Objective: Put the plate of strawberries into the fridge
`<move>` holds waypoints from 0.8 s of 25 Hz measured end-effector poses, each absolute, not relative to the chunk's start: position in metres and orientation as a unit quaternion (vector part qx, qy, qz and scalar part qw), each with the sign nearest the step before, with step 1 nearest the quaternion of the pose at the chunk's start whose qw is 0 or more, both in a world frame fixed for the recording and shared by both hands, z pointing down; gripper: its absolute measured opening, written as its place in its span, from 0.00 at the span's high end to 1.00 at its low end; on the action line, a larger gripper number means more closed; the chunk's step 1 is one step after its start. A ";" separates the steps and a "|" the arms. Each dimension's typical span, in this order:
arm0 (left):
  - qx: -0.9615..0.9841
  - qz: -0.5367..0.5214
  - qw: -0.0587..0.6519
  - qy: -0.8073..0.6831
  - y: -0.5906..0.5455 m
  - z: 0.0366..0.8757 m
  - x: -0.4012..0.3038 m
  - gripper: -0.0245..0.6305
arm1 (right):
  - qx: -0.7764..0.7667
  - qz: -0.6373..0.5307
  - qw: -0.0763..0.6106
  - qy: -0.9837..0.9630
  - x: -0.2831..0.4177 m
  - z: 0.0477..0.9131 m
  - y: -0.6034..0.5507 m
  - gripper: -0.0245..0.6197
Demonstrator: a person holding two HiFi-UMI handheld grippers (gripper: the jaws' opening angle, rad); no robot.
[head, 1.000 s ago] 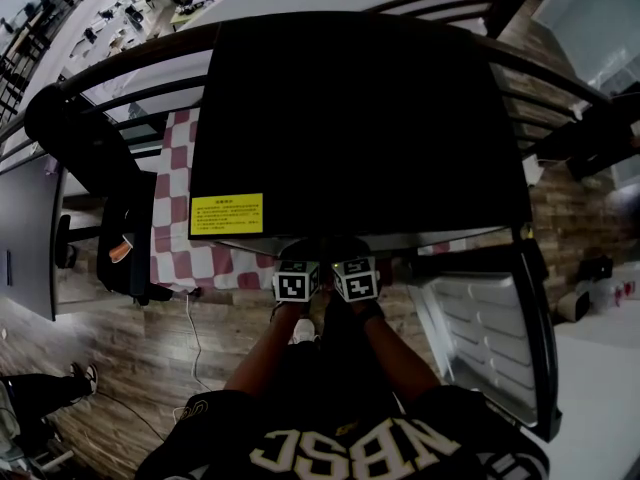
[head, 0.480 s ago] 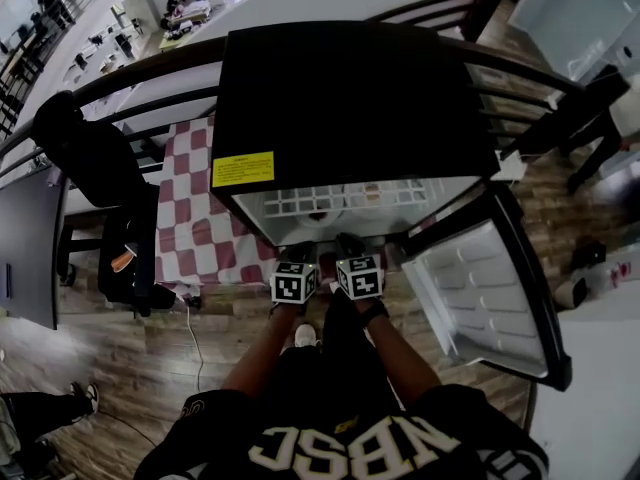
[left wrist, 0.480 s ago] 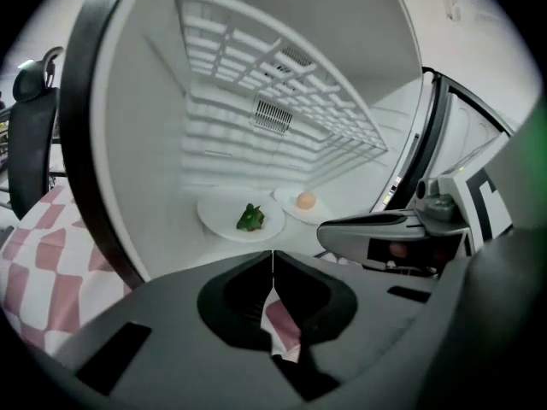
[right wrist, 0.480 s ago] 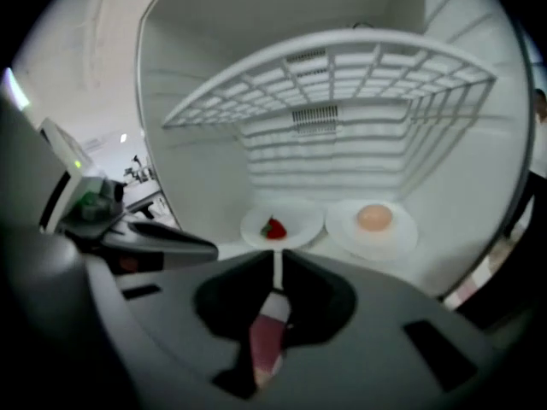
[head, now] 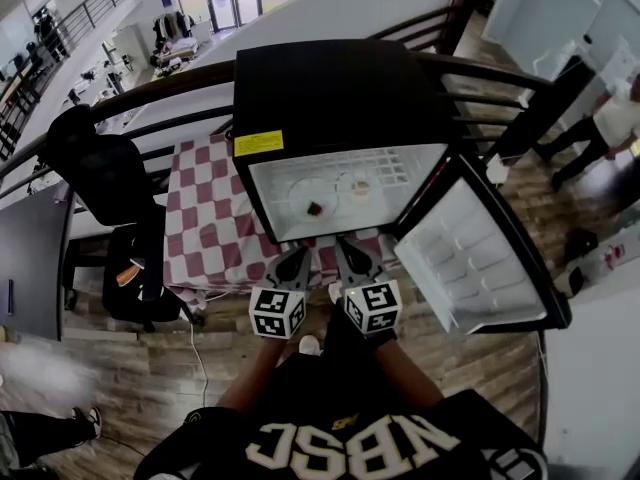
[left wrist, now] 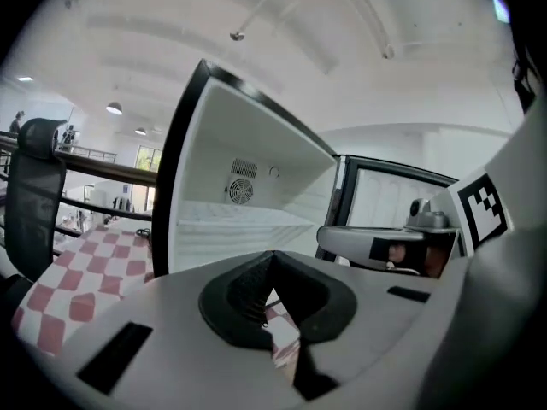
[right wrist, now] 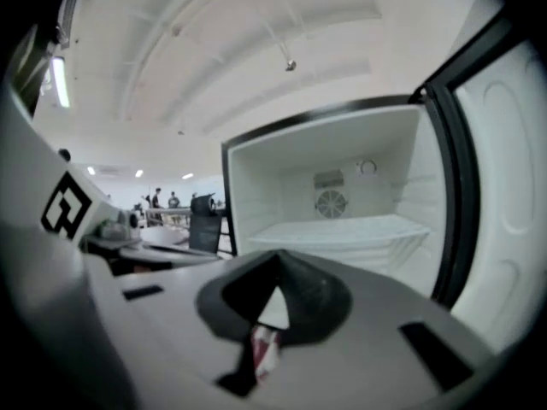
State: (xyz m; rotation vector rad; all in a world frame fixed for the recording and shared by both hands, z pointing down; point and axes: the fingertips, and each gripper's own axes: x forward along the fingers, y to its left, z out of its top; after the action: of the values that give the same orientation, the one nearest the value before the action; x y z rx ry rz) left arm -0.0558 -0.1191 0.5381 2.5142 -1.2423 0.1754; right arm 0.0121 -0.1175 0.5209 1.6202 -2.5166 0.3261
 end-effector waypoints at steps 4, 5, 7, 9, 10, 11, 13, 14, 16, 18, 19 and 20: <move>0.889 0.036 0.142 -0.433 -0.094 0.505 -0.063 0.93 | 0.548 0.090 0.042 -0.830 0.010 0.487 -0.091 0.93; 0.893 0.036 0.136 -0.428 -0.088 0.500 -0.063 0.93 | 0.549 0.089 0.037 -0.830 0.010 0.481 -0.086 0.93; 0.897 0.036 0.119 -0.424 -0.079 0.491 -0.062 0.93 | 0.548 0.089 0.031 -0.831 0.009 0.473 -0.078 0.93; 0.899 0.035 0.103 -0.424 -0.069 0.482 -0.063 0.93 | 0.550 0.091 0.034 -0.829 0.009 0.469 -0.068 0.93; 0.900 0.033 0.097 -0.425 -0.065 0.478 -0.063 0.93 | 0.553 0.093 0.035 -0.827 0.010 0.466 -0.063 0.93; 0.900 0.030 0.094 -0.425 -0.061 0.474 -0.064 0.93 | 0.556 0.094 0.036 -0.825 0.012 0.464 -0.058 0.93; 0.900 0.022 0.092 -0.426 -0.059 0.467 -0.066 0.93 | 0.562 0.097 0.033 -0.821 0.016 0.458 -0.052 0.93; 0.900 0.019 0.091 -0.426 -0.059 0.463 -0.065 0.93 | 0.564 0.098 0.032 -0.819 0.018 0.456 -0.050 0.93; 0.899 0.018 0.088 -0.428 -0.060 0.459 -0.063 0.93 | 0.563 0.101 0.032 -0.820 0.020 0.453 -0.049 0.93; 0.898 0.015 0.090 -0.431 -0.059 0.455 -0.062 0.93 | 0.555 0.099 0.036 -0.825 0.020 0.449 -0.048 0.93; 0.897 0.014 0.091 -0.433 -0.058 0.452 -0.061 0.93 | 0.550 0.098 0.037 -0.829 0.021 0.446 -0.048 0.93; 0.896 0.013 0.089 -0.435 -0.057 0.447 -0.059 0.93 | 0.545 0.098 0.036 -0.832 0.023 0.442 -0.049 0.93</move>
State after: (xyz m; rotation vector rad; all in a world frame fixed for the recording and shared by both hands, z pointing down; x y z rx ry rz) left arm -0.0593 -0.0569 0.4470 2.6650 -1.2944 0.0392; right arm 0.0234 -0.0487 0.4420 1.6724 -2.5556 0.3012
